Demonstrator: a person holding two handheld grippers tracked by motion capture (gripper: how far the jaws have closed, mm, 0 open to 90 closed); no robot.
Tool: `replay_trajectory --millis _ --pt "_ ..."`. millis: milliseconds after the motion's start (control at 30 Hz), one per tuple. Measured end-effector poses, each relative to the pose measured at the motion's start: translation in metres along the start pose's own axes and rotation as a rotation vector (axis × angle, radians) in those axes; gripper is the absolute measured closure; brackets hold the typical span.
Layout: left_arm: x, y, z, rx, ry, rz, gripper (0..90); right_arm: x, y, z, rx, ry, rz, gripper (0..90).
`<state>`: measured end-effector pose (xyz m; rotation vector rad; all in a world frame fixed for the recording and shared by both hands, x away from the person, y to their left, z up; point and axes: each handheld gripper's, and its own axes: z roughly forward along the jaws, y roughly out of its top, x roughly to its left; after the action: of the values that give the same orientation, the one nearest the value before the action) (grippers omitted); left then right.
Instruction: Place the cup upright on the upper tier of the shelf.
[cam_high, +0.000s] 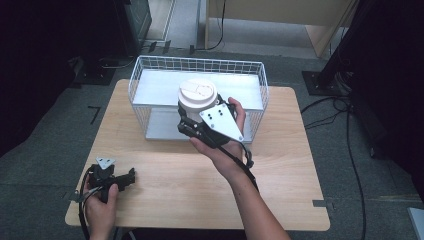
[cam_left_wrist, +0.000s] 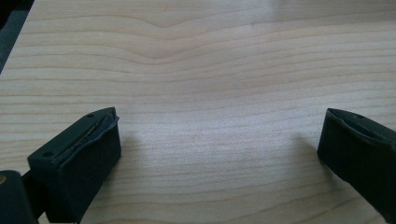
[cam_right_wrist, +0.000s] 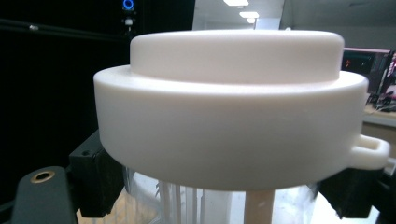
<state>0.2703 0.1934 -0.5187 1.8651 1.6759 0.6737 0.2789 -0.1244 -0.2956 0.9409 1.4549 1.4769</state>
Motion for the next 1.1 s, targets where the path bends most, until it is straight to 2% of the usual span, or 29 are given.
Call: replay_trajectory --millis 133,300,333,433,600,833,1100 --pt "0.000 0.000 0.000 -0.001 0.000 -0.001 0.0 -0.004 0.011 0.012 -0.020 -0.011 -0.009 14.7" --pt "0.000 0.000 0.000 0.000 0.000 -0.001 0.0 -0.010 0.015 0.029 -0.038 -0.030 -0.008 14.7" --pt "0.000 0.000 0.000 0.001 -0.001 0.000 0.0 -0.013 0.014 0.039 -0.047 -0.044 -0.006 14.7" --pt "0.000 0.000 0.000 0.000 0.000 0.001 0.0 -0.017 0.011 0.055 -0.049 -0.046 -0.006 14.7" --pt "0.000 0.000 0.000 0.000 0.000 0.000 0.0 -0.022 0.004 0.080 -0.020 -0.074 -0.007 14.7" --pt "0.000 0.000 0.000 -0.002 0.000 -0.002 0.0 -0.030 -0.001 0.104 -0.028 -0.134 0.037 14.6" --pt "0.000 0.000 0.000 -0.003 0.001 -0.002 0.0 -0.039 -0.003 0.126 -0.022 -0.183 0.027 14.6"
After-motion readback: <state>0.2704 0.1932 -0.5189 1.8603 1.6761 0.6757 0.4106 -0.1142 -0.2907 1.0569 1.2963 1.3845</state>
